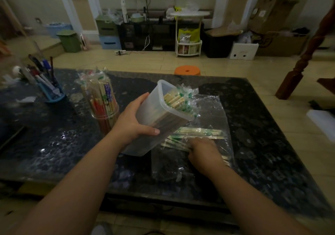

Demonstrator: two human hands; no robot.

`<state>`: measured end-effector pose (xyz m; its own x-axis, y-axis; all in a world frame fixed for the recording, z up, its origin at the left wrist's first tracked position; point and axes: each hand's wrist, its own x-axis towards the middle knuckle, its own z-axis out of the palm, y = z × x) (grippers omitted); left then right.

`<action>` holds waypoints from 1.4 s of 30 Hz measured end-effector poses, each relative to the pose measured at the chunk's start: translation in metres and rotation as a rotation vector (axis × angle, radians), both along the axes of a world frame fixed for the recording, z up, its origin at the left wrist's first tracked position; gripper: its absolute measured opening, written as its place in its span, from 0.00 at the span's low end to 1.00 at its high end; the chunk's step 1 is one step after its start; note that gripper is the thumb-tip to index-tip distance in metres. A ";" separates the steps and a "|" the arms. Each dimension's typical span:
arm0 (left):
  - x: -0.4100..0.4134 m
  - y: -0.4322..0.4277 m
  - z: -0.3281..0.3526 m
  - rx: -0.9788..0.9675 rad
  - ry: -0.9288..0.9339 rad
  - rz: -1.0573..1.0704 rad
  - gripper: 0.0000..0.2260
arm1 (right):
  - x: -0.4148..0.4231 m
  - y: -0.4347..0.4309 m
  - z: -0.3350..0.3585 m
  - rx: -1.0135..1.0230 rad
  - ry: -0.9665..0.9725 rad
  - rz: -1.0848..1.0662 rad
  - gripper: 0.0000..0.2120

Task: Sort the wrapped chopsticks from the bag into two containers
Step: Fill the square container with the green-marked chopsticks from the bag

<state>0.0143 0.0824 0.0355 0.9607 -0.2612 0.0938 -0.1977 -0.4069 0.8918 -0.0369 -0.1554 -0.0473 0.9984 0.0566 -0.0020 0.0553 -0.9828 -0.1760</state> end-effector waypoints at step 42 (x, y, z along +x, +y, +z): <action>0.001 0.005 0.000 -0.007 0.014 -0.018 0.54 | -0.020 -0.006 0.124 0.287 -0.771 -0.032 0.10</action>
